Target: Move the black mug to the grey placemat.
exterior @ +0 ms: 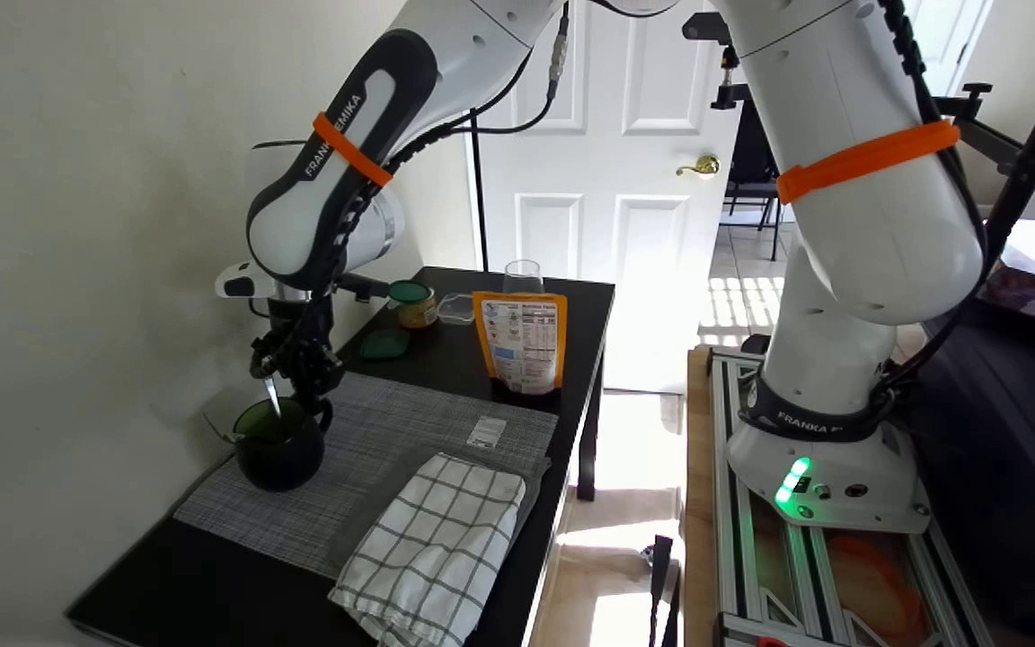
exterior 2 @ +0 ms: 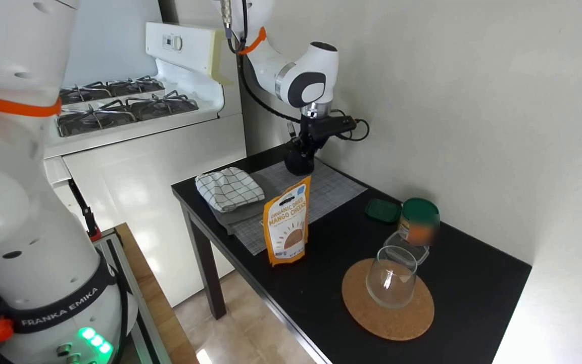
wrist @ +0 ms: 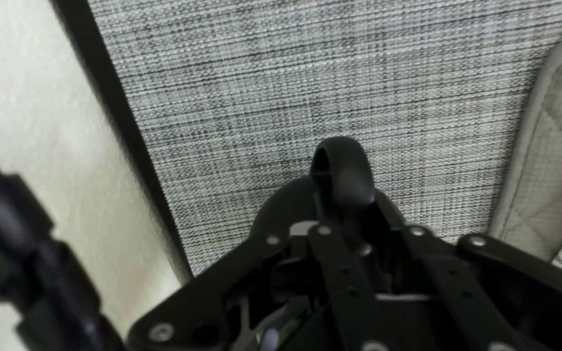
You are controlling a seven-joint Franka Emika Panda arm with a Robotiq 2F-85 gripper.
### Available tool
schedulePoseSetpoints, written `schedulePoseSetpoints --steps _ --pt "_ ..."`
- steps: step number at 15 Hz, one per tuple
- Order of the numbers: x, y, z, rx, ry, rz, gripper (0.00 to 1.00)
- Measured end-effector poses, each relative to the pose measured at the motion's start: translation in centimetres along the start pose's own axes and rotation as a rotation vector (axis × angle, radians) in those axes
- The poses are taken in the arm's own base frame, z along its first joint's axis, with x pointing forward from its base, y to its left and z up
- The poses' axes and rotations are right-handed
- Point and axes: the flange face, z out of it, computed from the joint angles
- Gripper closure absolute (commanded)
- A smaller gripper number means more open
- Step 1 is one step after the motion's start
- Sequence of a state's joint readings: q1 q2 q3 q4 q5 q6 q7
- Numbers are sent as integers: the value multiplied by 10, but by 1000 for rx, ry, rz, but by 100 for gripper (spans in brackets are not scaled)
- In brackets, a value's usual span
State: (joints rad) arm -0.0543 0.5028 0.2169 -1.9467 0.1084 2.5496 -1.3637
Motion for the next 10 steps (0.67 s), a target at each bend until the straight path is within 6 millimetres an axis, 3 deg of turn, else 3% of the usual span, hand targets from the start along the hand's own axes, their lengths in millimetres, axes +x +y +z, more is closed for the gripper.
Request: schedulePoseSetpoints --steps 5,10 --pt "1 3 -4 -31 134 -47 94" --pt "-4 -7 2 22 216 -12 94"
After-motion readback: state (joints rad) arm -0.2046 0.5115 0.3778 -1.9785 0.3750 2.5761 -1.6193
